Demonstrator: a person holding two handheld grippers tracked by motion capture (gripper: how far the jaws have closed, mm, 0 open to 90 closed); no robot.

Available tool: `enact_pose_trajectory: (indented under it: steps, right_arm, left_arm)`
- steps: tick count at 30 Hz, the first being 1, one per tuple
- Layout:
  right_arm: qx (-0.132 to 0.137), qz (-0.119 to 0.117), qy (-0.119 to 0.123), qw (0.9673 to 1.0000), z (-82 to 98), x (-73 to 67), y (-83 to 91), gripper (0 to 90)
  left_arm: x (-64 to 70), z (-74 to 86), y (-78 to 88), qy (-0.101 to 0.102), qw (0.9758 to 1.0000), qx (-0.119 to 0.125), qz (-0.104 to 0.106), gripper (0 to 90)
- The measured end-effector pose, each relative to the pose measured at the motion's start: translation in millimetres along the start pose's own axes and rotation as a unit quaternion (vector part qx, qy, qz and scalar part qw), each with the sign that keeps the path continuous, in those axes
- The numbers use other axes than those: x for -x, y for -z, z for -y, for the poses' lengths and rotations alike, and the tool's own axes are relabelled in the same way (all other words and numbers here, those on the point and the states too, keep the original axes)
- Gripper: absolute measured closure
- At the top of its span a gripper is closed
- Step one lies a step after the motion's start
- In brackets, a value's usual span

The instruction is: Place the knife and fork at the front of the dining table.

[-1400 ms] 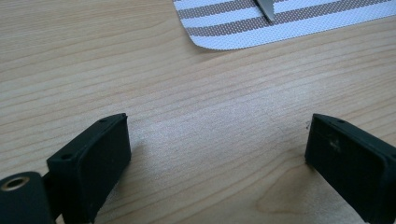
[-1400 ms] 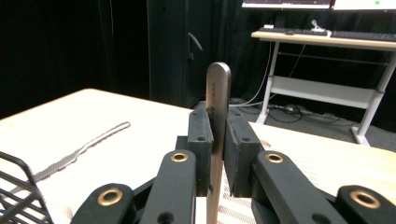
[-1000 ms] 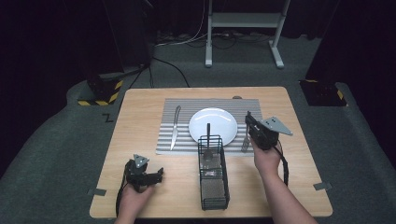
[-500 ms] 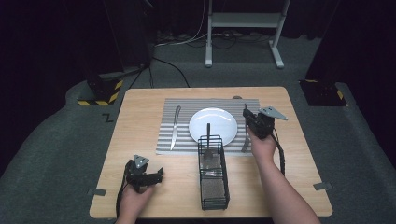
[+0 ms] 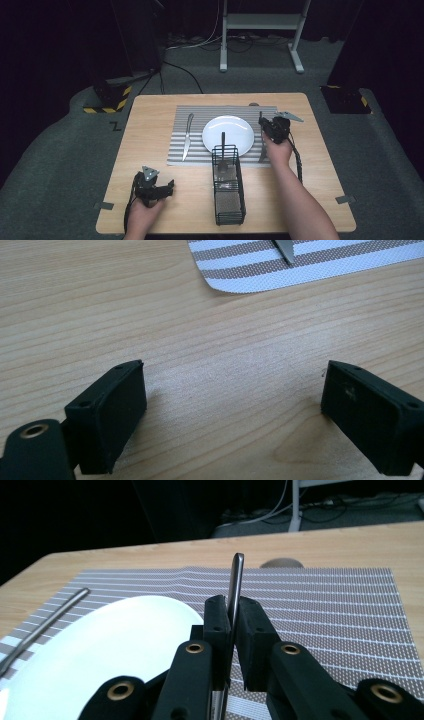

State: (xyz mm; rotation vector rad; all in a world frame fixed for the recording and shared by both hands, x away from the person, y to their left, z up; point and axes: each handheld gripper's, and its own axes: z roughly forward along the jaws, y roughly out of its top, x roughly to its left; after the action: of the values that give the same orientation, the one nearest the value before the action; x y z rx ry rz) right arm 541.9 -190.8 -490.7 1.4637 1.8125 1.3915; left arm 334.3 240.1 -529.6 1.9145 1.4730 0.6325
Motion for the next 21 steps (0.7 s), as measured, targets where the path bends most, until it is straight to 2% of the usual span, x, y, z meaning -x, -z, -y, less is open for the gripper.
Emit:
enact_pose_trajectory:
  steps: [2,7,10,14,21]
  right_arm:
    - [-0.007,0.003,-0.003,1.0,0.6,1.2,-3.1,83.4]
    - [-0.027,0.012,0.01,0.9995,0.4,0.1,-12.6,82.8]
    - [-0.043,0.024,0.007,0.9988,1.4,0.5,-18.3,82.4]
    - [-0.057,0.035,0.015,0.9976,0.1,0.6,-24.1,81.9]
    - [-0.073,0.039,0.0,0.9966,1.5,3.8,-31.2,81.9]
  left_arm:
    - [0.1,0.1,0.2,0.0,1.0,0.0,-0.001,11.4]
    - [0.1,0.2,0.4,-0.001,1.0,0.001,-0.001,11.7]
    - [0.3,0.3,0.4,0.0,1.0,0.001,-0.001,11.8]
    - [0.4,0.6,0.8,-0.001,1.0,0.001,0.001,12.2]
    - [0.9,1.0,1.4,-0.002,1.0,0.003,-0.001,13.4]
